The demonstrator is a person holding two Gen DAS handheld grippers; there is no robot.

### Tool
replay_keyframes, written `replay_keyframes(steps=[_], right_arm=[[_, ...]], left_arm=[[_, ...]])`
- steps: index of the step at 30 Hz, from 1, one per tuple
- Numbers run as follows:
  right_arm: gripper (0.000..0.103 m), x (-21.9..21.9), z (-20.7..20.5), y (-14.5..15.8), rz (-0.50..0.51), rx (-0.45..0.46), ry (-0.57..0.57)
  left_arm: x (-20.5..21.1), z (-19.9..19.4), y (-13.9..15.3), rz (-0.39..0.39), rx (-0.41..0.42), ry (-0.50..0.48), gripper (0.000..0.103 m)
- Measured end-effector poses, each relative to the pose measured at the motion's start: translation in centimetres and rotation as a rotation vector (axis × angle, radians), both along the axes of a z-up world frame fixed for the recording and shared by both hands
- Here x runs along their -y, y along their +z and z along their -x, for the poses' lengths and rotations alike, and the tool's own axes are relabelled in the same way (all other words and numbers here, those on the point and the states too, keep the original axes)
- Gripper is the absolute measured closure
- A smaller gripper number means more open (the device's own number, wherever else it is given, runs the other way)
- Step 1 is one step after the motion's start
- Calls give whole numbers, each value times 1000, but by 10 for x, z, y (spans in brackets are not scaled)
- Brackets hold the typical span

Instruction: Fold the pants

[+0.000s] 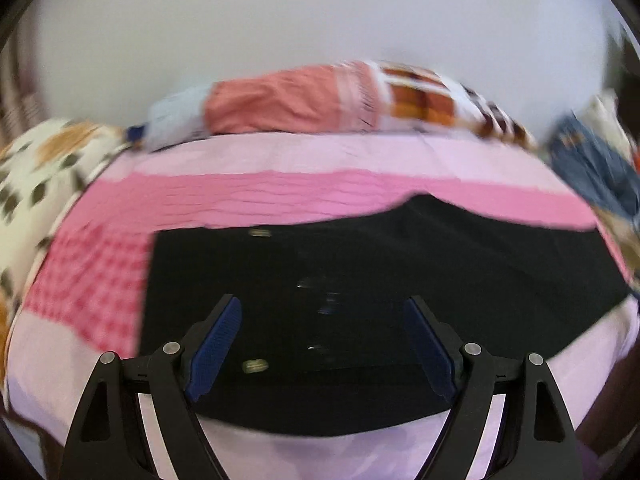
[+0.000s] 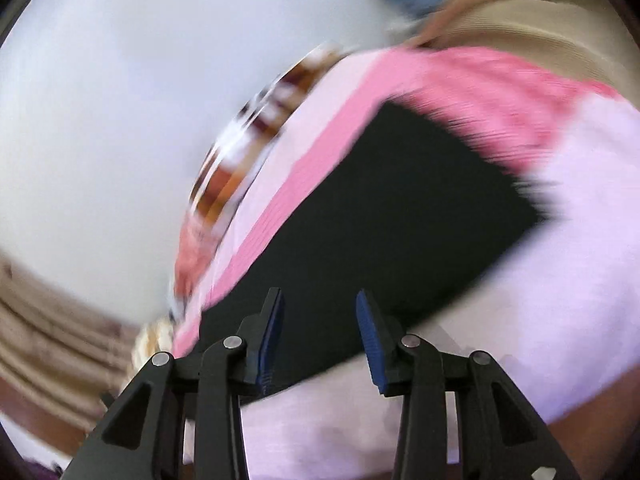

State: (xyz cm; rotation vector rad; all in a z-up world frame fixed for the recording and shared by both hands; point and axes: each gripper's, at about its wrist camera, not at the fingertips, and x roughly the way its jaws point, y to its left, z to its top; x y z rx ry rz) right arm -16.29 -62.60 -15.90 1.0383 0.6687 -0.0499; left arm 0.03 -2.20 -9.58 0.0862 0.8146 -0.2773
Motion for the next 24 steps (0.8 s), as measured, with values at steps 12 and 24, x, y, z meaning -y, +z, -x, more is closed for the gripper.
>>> replay_keyframes(steps=[12, 24], right_arm=[[37, 55, 48, -31, -178, 59, -239], [26, 32, 2, -21, -42, 23, -162]], left_arm=[[57, -19, -21, 148, -122, -72, 20], [89, -24, -28, 152, -185, -125, 20]])
